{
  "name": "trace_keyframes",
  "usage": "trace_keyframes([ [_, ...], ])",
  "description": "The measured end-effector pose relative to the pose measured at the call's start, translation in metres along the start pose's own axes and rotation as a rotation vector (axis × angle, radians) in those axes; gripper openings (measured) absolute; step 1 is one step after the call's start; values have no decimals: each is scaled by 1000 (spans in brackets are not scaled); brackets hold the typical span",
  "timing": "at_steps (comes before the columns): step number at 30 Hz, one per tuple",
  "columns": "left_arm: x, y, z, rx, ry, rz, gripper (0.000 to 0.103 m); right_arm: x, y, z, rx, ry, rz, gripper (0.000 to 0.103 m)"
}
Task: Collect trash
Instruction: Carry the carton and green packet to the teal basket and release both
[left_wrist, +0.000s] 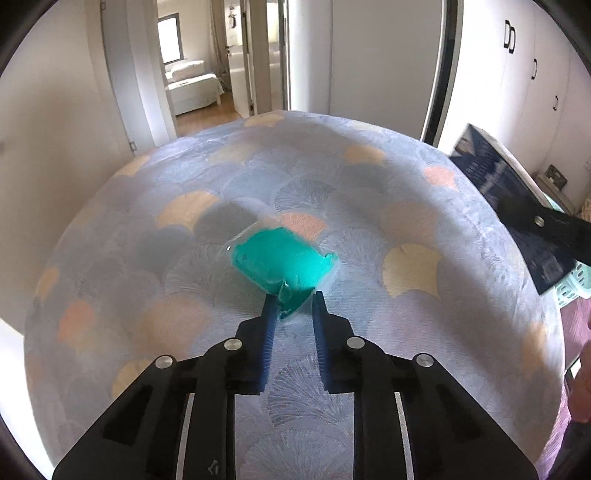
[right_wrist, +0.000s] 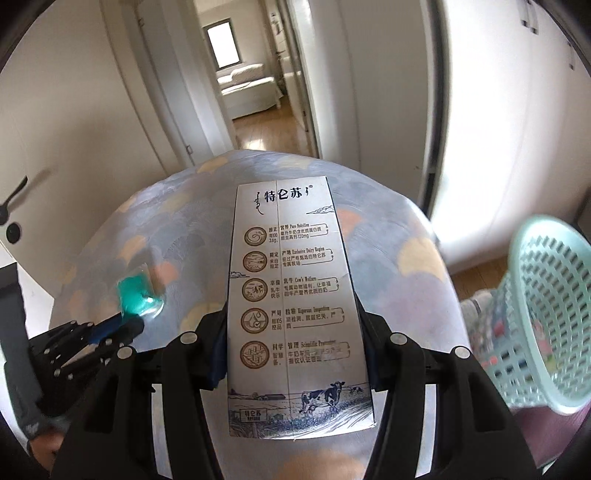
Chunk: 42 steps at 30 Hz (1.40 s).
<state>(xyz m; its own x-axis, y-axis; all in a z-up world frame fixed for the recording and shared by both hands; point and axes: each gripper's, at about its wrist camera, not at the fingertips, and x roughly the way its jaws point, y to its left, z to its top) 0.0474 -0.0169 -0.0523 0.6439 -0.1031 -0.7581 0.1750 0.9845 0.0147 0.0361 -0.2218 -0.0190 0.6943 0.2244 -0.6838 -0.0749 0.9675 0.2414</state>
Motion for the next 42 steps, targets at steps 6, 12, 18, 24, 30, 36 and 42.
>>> trace_keyframes([
  [6, -15, -10, -1, 19, -47, -40, 16, -27, -21, -15, 65, -34, -11, 52],
  [12, -36, -34, 10, 60, -112, -99, 16, -47, -35, -22, 104, -71, -37, 52],
  [18, -48, -68, 27, 119, -157, -174, 16, -65, -44, -23, 125, -113, -66, 52],
  [24, -57, -115, 48, 195, -199, -252, 16, -87, -67, -26, 172, -169, -106, 52],
  [30, -58, -175, 64, 276, -235, -348, 16, -106, -107, -27, 245, -210, -149, 52],
  [36, -40, -228, 76, 328, -220, -453, 16, -115, -158, -34, 340, -231, -225, 52],
  [42, -8, -275, 86, 363, -168, -544, 16, -108, -221, -43, 482, -213, -298, 52],
])
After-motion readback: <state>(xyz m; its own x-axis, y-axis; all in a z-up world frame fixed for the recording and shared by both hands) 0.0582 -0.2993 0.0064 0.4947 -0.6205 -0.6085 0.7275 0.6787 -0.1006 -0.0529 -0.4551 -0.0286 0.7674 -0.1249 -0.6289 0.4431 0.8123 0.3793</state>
